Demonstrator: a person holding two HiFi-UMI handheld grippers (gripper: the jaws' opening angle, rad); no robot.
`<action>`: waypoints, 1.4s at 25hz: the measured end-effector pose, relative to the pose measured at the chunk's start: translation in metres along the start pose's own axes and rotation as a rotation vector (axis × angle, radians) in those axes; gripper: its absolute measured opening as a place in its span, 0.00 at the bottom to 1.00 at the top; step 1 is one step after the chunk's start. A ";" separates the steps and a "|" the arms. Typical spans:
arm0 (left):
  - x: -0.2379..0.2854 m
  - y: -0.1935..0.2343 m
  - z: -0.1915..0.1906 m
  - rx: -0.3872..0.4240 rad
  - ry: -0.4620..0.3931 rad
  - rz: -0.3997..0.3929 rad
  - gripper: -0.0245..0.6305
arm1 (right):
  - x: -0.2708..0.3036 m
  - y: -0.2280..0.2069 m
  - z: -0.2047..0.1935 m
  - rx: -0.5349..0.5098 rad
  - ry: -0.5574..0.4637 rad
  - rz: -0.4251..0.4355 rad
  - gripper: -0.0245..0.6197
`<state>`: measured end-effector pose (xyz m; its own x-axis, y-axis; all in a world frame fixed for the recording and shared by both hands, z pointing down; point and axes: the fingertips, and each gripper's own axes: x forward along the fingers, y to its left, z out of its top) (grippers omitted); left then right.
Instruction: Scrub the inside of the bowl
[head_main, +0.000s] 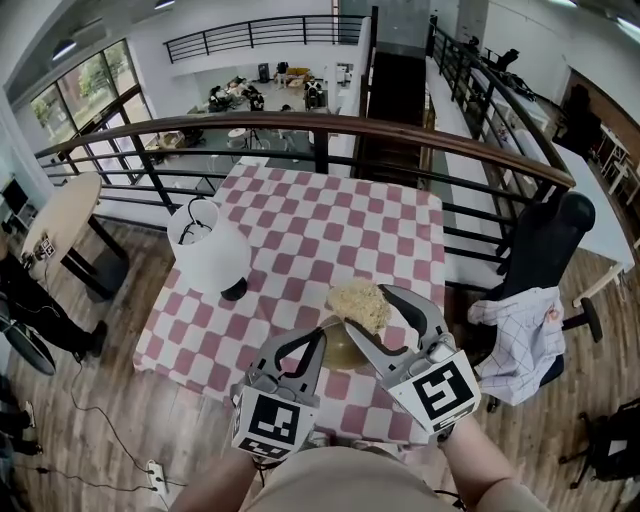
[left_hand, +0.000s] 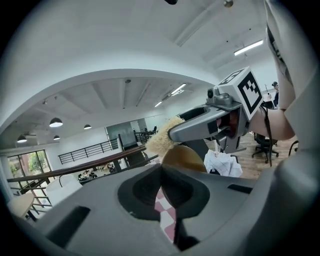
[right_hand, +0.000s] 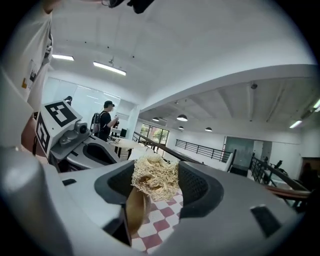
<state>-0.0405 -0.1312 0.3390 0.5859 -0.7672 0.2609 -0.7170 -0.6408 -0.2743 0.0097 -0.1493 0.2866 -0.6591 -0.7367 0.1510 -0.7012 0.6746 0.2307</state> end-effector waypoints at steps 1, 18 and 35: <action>0.000 0.004 -0.001 -0.007 -0.003 0.003 0.06 | -0.002 -0.006 -0.005 0.013 0.013 -0.014 0.43; 0.009 0.010 -0.077 -0.422 0.068 -0.008 0.06 | -0.015 0.000 -0.104 0.152 0.218 -0.020 0.43; 0.056 -0.023 -0.187 -0.740 0.280 -0.148 0.06 | 0.004 0.008 -0.213 0.279 0.423 -0.068 0.43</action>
<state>-0.0618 -0.1551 0.5329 0.6483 -0.5777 0.4959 -0.7612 -0.4767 0.4398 0.0595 -0.1568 0.4938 -0.4827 -0.6946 0.5334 -0.8222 0.5691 -0.0030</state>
